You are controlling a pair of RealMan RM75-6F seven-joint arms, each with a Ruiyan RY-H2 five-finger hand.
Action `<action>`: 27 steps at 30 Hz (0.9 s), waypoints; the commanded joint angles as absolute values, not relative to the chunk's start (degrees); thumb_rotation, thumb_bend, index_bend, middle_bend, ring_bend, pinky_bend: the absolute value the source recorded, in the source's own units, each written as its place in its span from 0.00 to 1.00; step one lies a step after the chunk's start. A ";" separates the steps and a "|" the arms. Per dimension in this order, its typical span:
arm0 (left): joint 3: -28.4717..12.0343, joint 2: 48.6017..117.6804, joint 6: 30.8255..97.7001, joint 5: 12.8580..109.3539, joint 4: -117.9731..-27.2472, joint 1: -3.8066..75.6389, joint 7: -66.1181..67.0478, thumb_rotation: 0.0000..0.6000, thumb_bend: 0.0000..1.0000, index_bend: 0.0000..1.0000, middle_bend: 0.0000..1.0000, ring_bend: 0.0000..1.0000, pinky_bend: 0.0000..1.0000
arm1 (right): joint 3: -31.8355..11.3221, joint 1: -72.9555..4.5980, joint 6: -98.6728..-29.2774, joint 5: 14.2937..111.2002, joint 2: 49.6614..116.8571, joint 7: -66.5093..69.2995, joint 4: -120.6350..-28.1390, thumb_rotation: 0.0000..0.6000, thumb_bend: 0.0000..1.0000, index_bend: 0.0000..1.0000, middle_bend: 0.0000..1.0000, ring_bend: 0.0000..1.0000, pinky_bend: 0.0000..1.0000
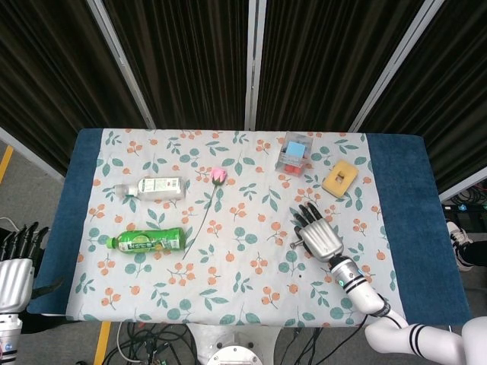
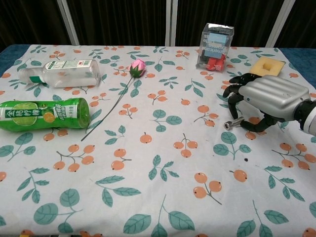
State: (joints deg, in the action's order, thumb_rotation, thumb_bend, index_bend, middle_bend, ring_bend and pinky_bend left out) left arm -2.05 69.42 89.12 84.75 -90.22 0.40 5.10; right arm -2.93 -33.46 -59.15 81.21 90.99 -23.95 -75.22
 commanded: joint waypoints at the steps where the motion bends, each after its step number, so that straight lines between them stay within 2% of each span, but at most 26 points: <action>1: -2.06 69.43 89.19 84.78 -90.20 0.37 5.07 1.00 0.06 0.10 0.00 0.00 0.00 | -2.94 -33.28 -60.00 81.71 91.04 -24.36 -75.19 1.00 0.34 0.57 0.20 0.00 0.00; 11: -2.02 69.44 89.41 85.10 -90.08 0.28 4.83 1.00 0.06 0.10 0.00 0.00 0.00 | -2.95 -34.83 -62.72 86.22 88.79 -33.51 -76.30 1.00 0.35 0.58 0.20 0.00 0.00; 20: -1.87 69.63 89.61 85.18 -89.64 -0.01 4.33 1.00 0.06 0.10 0.00 0.00 0.00 | -2.76 -38.11 -60.89 89.65 87.71 -47.16 -76.98 1.00 0.35 0.58 0.20 0.00 0.00; 27: -1.88 69.78 89.47 85.14 -89.49 0.00 4.26 1.00 0.06 0.10 0.00 0.00 0.00 | -1.95 -39.09 -59.06 90.29 88.83 -51.89 -76.47 1.00 0.35 0.58 0.21 0.00 0.00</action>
